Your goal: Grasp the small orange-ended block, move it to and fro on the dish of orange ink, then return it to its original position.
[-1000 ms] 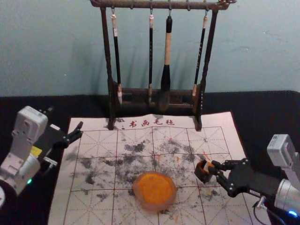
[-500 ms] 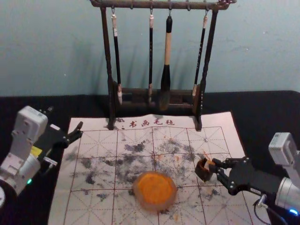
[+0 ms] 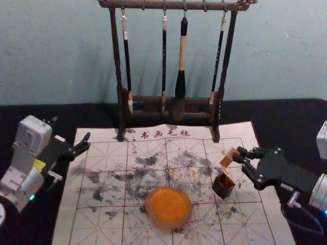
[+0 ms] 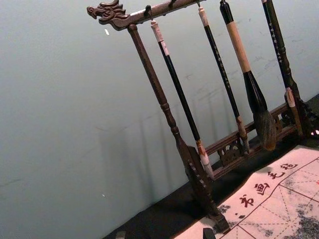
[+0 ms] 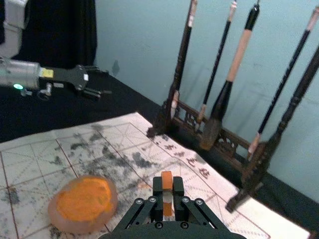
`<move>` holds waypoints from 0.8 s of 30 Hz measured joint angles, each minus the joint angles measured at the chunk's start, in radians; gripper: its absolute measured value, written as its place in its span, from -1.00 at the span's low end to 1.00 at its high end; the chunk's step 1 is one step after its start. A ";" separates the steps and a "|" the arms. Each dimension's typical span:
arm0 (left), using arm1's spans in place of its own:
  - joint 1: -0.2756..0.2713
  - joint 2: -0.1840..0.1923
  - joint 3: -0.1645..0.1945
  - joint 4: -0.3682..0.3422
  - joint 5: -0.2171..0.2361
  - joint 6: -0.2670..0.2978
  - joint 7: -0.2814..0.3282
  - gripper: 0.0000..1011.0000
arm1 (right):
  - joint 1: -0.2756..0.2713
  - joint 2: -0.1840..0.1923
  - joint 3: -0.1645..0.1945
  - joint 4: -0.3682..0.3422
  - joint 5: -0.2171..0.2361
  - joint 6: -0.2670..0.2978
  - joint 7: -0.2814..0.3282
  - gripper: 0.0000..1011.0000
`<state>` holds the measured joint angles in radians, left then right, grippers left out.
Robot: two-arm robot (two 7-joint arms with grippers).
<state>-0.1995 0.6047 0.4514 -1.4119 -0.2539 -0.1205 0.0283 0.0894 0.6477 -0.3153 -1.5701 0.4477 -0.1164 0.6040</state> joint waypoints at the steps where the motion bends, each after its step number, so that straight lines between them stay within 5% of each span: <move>1: 0.000 0.000 0.000 0.000 0.000 0.000 0.000 0.98 | 0.001 0.000 0.000 -0.002 0.001 -0.001 0.003 -0.84; 7: 0.000 0.000 0.000 0.000 0.000 0.000 0.000 0.98 | 0.020 -0.006 -0.019 -0.012 0.010 -0.001 0.031 -0.84; 24: 0.000 0.000 0.000 0.000 0.000 0.000 0.000 0.98 | 0.064 -0.029 -0.144 -0.018 -0.018 0.008 0.095 -0.84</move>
<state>-0.1995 0.6047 0.4514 -1.4119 -0.2539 -0.1205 0.0283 0.1532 0.6191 -0.4592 -1.5884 0.4300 -0.1082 0.6994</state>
